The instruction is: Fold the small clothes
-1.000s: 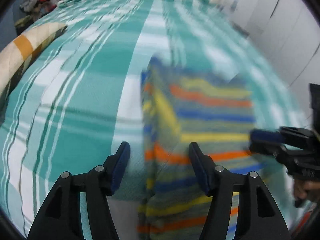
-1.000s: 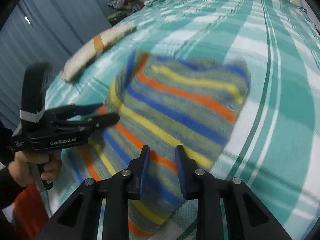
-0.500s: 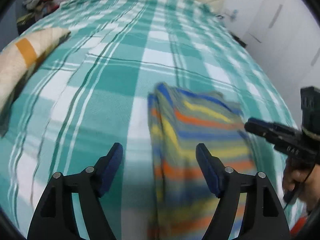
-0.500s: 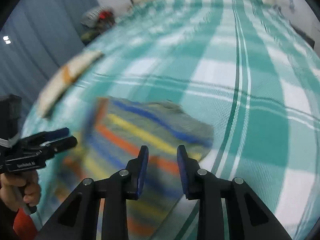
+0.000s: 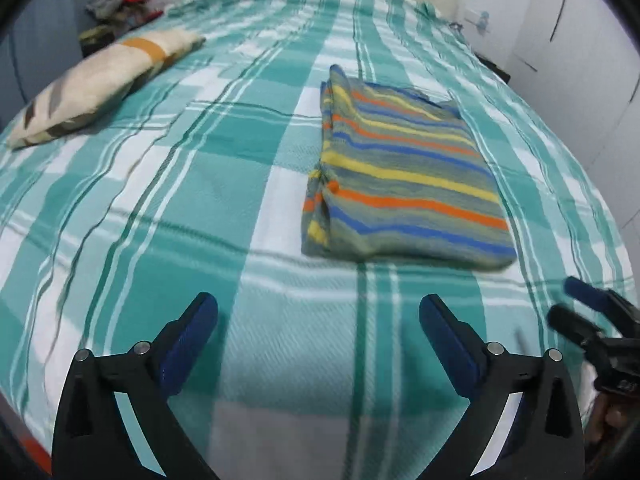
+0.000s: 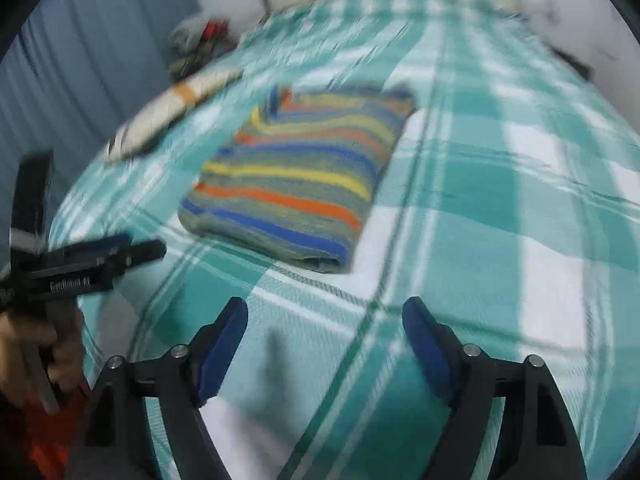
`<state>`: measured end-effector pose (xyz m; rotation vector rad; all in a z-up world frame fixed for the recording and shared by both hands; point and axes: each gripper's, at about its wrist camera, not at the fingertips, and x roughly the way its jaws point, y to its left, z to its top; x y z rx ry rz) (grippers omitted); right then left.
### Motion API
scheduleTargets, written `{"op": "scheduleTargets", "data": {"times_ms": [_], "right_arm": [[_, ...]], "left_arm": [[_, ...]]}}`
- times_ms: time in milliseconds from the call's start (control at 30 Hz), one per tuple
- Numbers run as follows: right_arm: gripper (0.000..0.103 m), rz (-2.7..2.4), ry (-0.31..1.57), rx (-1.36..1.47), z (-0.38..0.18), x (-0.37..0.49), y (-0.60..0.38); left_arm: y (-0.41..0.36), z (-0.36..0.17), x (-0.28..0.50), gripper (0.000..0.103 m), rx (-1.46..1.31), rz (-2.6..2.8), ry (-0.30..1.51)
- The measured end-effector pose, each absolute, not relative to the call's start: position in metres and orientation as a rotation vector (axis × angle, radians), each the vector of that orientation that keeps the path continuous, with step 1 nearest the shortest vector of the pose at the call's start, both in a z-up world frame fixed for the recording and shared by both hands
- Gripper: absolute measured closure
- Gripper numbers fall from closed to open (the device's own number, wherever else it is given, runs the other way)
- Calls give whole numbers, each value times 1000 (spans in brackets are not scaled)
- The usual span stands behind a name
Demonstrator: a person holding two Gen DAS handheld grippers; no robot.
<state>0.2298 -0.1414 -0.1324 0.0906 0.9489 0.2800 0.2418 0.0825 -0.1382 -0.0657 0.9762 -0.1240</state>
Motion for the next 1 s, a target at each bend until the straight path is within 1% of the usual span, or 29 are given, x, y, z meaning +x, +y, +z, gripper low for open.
{"op": "scheduleTargets", "data": {"times_ms": [67,133,267,333,467,667,1000], "right_arm": [[24,229,932,94,-130,217,-143],[24,179,935,64,-138,210,-141],[23,107,965,26,-161,210,-150],[19,102,960,22,-168,202,-154],[7,96,948,-7,-175,192,-153],[1,102,946,-19,-187,190,-151],[0,99,946,-26,-190,190,-149]], "left_arm": [[76,-150,237,2,-45,-118,1008],[66,-173,233,2,-7,-92,1034],[58,-181,218,1,40,-56,982],[60,-181,217,1,37,-60,979],[60,-183,214,1,47,-69,979],[61,-187,215,0,52,-78,973],[61,-188,217,0,54,-78,975]]}}
